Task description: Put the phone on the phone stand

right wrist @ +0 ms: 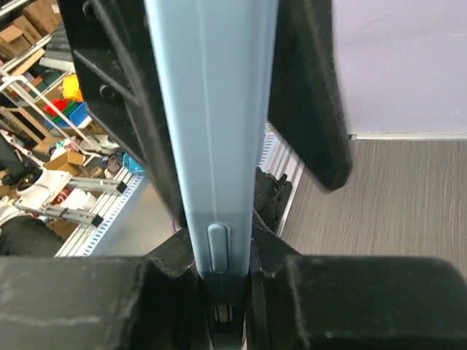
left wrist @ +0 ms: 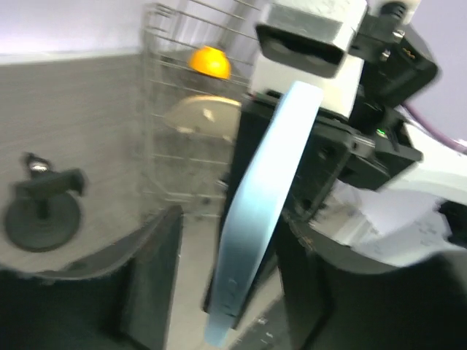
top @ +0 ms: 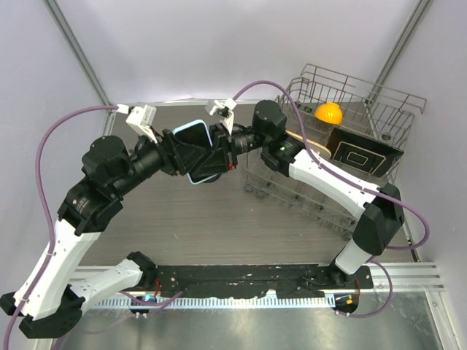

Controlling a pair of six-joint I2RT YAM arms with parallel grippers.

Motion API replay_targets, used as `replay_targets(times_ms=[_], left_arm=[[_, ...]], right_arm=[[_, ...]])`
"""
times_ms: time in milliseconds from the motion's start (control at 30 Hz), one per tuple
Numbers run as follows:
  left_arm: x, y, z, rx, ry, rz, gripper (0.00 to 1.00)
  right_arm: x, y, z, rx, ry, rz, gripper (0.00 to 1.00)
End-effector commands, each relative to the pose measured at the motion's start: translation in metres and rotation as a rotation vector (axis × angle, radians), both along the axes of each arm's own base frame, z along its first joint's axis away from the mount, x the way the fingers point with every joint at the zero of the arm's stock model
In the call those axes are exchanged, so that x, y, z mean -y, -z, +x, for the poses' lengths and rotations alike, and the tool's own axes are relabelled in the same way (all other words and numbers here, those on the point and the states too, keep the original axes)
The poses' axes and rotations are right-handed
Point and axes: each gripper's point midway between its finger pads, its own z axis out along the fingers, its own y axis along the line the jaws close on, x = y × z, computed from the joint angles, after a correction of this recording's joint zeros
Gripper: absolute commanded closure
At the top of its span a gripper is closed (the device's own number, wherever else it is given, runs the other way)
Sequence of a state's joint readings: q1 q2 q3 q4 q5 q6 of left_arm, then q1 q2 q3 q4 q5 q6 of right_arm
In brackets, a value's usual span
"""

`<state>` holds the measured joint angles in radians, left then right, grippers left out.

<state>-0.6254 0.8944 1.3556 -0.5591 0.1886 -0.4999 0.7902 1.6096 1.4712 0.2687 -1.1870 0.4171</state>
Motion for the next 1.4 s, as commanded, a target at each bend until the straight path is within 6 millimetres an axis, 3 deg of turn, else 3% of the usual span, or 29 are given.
replay_targets(times_ms=[0, 67, 167, 467, 567, 733, 767, 800, 900, 1033, 1133, 1367], left_arm=[[-0.035, -0.016, 0.026, 0.002, -0.254, -0.027, 0.36], [-0.041, -0.02, 0.027, 0.009, -0.283, -0.043, 0.28], [-0.047, -0.022, 0.027, 0.002, -0.318, -0.053, 0.24], [-0.071, -0.014, 0.04, -0.107, -0.478, -0.063, 0.23], [-0.065, -0.012, 0.044, -0.123, -0.435, -0.07, 0.21], [-0.036, -0.022, 0.037, -0.117, -0.212, -0.157, 0.21], [-0.039, -0.033, 0.04, -0.092, -0.203, -0.205, 0.22], [-0.032, -0.029, 0.036, -0.107, -0.142, -0.213, 0.23], [-0.03, -0.037, 0.04, -0.093, -0.077, -0.274, 0.27], [-0.024, -0.033, 0.045, -0.175, 0.026, -0.285, 0.46], [-0.018, -0.035, 0.043, -0.178, 0.095, -0.294, 0.53], [-0.018, -0.033, 0.038, -0.121, 0.126, -0.236, 0.45]], right_arm=[[-0.009, -0.039, 0.009, -0.045, 0.037, 0.075, 0.99], [-0.014, -0.043, 0.016, -0.088, 0.043, 0.072, 0.99], [-0.016, -0.045, 0.02, -0.145, 0.041, 0.053, 0.99], [-0.013, -0.054, 0.02, -0.225, 0.017, 0.052, 0.99], [-0.009, -0.06, 0.015, -0.241, -0.019, 0.077, 0.99], [-0.009, -0.057, 0.014, -0.24, -0.039, 0.073, 0.99], [-0.008, -0.057, 0.014, -0.236, -0.041, 0.072, 0.99], [-0.007, -0.056, 0.013, -0.232, -0.045, 0.069, 0.99], [-0.006, -0.055, 0.012, -0.215, -0.046, 0.073, 0.99], [-0.004, -0.051, 0.01, -0.195, -0.057, 0.063, 0.99], [-0.003, -0.048, 0.01, -0.186, -0.062, 0.055, 0.99], [-0.001, -0.044, 0.007, -0.168, -0.081, 0.05, 0.99]])
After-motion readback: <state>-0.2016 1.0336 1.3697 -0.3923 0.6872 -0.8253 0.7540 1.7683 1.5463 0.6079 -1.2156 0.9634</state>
